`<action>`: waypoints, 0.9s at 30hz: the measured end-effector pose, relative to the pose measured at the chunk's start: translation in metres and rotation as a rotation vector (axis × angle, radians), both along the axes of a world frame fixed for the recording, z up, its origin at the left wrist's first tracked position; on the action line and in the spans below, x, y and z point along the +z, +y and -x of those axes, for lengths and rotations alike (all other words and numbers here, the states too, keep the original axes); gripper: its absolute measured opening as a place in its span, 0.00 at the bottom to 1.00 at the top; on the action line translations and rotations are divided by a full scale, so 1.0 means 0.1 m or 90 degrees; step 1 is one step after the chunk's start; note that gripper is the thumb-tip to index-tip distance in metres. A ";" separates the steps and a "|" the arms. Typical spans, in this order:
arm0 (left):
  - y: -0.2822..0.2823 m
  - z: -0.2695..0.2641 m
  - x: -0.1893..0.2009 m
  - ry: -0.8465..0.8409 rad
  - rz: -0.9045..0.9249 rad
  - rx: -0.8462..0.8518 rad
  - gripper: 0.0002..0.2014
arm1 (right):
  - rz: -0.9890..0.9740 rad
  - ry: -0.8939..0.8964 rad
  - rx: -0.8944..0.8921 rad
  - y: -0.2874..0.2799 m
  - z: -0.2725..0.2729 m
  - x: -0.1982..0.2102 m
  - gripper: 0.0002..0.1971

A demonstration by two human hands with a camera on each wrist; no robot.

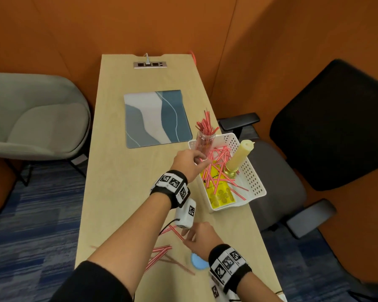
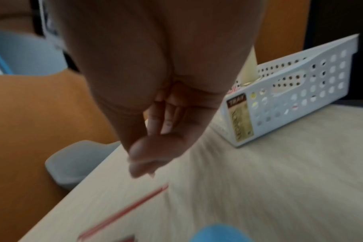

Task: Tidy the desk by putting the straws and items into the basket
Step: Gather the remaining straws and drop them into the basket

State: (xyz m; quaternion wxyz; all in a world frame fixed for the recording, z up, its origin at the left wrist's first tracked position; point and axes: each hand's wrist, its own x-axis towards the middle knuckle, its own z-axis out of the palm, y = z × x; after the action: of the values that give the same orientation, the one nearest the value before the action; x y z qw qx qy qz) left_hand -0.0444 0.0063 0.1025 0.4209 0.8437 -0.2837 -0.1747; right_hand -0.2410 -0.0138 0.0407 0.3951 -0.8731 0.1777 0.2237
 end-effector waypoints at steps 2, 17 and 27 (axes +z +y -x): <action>-0.02 0.03 -0.11 0.006 -0.044 0.013 0.18 | -0.050 0.035 -0.040 -0.11 0.04 0.12 0.03; 2.11 0.46 -0.94 0.190 -0.352 0.114 0.04 | 0.148 -0.194 -0.268 -1.14 -0.76 0.81 0.07; 2.13 0.73 -1.17 0.105 -0.405 0.018 0.04 | 0.118 0.079 0.181 0.32 -0.44 -0.25 0.05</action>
State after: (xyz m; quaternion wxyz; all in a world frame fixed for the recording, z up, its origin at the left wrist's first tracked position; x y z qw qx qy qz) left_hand -0.1179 0.2196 -0.0142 0.1604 0.9198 -0.1681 -0.3162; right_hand -0.1970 0.0187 0.0155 0.2657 -0.9066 0.0963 0.3134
